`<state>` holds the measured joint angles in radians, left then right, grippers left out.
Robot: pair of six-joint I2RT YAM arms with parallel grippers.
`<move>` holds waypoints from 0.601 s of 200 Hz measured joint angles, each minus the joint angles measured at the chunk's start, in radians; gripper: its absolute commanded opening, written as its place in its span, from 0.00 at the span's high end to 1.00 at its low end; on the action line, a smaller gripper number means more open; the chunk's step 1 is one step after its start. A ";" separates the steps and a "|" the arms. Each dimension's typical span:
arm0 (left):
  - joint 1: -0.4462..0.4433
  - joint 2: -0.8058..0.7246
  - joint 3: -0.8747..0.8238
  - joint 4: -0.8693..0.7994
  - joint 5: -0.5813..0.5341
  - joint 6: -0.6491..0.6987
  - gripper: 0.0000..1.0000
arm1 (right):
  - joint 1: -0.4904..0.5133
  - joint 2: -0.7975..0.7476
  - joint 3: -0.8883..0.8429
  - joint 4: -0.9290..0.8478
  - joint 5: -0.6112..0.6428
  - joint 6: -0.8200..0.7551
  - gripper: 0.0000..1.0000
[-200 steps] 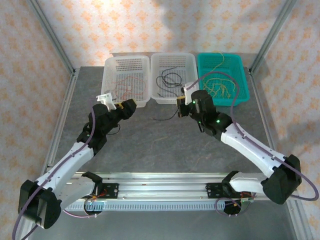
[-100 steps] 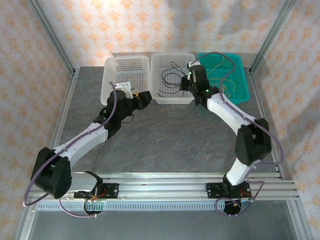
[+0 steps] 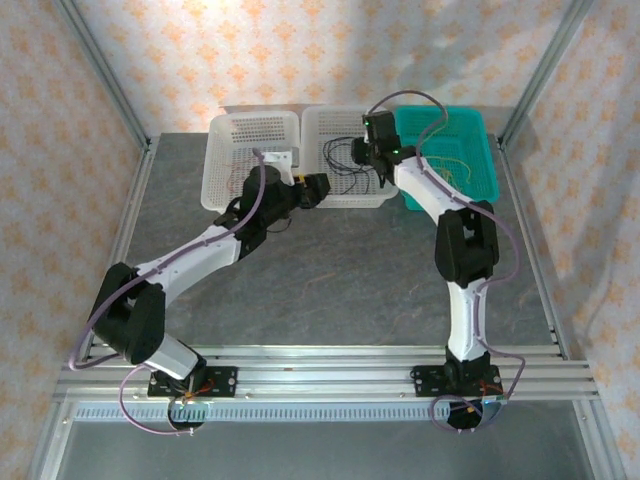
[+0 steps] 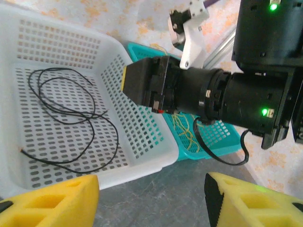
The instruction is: Untangle the cables
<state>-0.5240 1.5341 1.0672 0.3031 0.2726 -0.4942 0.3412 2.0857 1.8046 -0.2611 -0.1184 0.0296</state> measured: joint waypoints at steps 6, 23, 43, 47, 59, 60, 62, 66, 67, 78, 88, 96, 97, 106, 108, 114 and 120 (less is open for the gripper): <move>-0.006 0.009 0.006 0.000 0.000 0.003 0.38 | -0.011 -0.013 -0.018 0.009 -0.005 0.005 0.65; -0.022 0.041 0.026 0.001 0.000 0.007 0.38 | -0.054 -0.073 -0.095 0.040 -0.012 0.030 0.65; -0.038 0.092 0.064 0.001 0.001 0.011 0.38 | -0.117 -0.128 -0.160 0.076 -0.009 0.074 0.65; -0.040 0.103 0.074 0.001 0.001 0.013 0.38 | -0.130 -0.136 -0.168 0.083 -0.008 0.084 0.65; -0.047 0.141 0.109 0.000 0.004 0.018 0.38 | -0.168 -0.146 -0.186 0.108 -0.002 0.119 0.65; -0.047 0.143 0.112 0.000 0.004 0.019 0.38 | -0.170 -0.147 -0.187 0.110 -0.001 0.120 0.65; -0.049 0.151 0.119 0.000 0.005 0.022 0.38 | -0.176 -0.147 -0.190 0.114 0.000 0.127 0.65; -0.052 0.162 0.132 0.000 0.006 0.023 0.38 | -0.187 -0.148 -0.194 0.122 0.003 0.137 0.65; -0.052 0.164 0.134 0.000 0.006 0.023 0.38 | -0.190 -0.148 -0.195 0.125 0.003 0.139 0.65; -0.059 0.202 0.176 -0.002 0.008 0.028 0.38 | -0.216 -0.148 -0.207 0.136 0.015 0.169 0.64; -0.066 0.234 0.217 -0.006 0.008 0.034 0.38 | -0.233 -0.147 -0.215 0.138 0.025 0.192 0.64; -0.074 0.258 0.250 -0.011 0.008 0.042 0.38 | -0.245 -0.143 -0.216 0.142 0.031 0.214 0.64; -0.074 0.260 0.253 -0.012 0.008 0.042 0.38 | -0.245 -0.143 -0.216 0.142 0.031 0.216 0.64; -0.084 0.286 0.290 -0.021 0.009 0.050 0.38 | -0.256 -0.137 -0.216 0.151 0.035 0.237 0.63; -0.085 0.289 0.295 -0.021 0.008 0.051 0.38 | -0.258 -0.135 -0.215 0.154 0.035 0.241 0.63; -0.092 0.305 0.317 -0.024 0.009 0.053 0.38 | -0.265 -0.129 -0.213 0.161 0.037 0.256 0.63; -0.098 0.319 0.337 -0.028 0.009 0.057 0.38 | -0.272 -0.117 -0.207 0.164 0.036 0.269 0.63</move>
<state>-0.6216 1.8530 1.4040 0.2749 0.2817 -0.4374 0.0696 1.9686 1.5974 -0.0975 -0.0822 0.2985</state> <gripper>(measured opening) 0.621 0.368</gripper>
